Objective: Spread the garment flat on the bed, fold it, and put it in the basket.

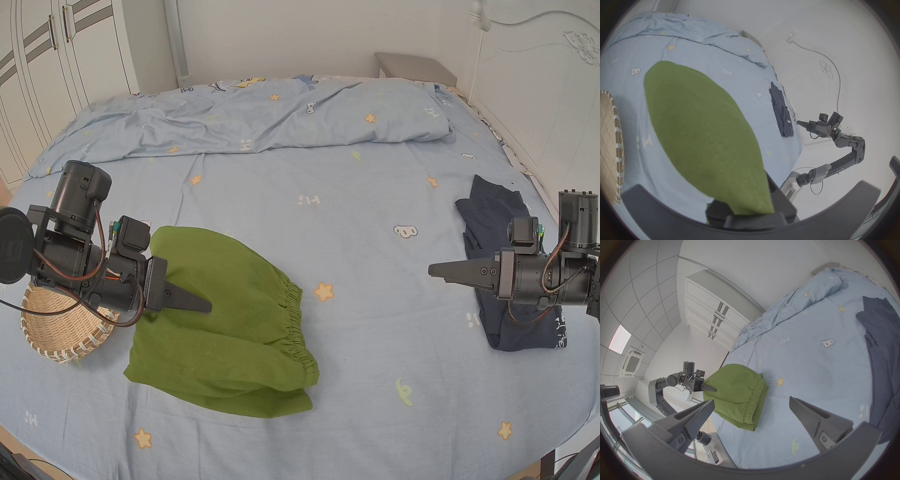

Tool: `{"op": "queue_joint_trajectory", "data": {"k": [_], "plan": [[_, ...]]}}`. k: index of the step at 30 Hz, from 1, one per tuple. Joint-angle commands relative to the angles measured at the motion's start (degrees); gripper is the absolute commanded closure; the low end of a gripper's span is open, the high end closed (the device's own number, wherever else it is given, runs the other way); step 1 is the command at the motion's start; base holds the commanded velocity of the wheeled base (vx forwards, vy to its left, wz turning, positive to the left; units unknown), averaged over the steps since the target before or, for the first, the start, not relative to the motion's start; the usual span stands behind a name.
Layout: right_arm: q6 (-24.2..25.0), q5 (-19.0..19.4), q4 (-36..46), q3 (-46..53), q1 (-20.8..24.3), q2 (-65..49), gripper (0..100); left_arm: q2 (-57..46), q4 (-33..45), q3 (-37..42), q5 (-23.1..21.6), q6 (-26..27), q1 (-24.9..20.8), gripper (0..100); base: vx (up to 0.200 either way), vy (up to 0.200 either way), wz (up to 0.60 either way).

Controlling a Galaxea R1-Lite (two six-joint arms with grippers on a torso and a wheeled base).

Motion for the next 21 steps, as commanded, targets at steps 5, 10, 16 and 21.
{"op": "queue_joint_trajectory", "data": {"k": [5, 10, 16, 21], "plan": [[0.01, 0.00, -0.07, 0.02, -0.02, -0.47, 0, -2.64, 5.33, -2.50, 1.35, 0.36, -1.02, 100, 0.000, 0.200, 0.00], [0.01, 0.00, -0.07, -0.07, -0.38, -0.47, 0, -2.82, 5.69, -1.97, 1.62, 0.36, -4.19, 100, 0.000, 0.200, 0.00], [0.01, 0.00, -0.07, -0.07, -0.38, -0.47, 0, -3.43, 5.69, -1.53, 5.04, 0.36, -5.68, 100, 0.000, 0.200, 0.00], [0.01, 0.00, -0.07, 0.02, -0.20, -0.47, 0, -3.70, 5.69, -1.53, 5.31, 0.36, -5.94, 100, 0.000, 0.200, 0.00]]}}
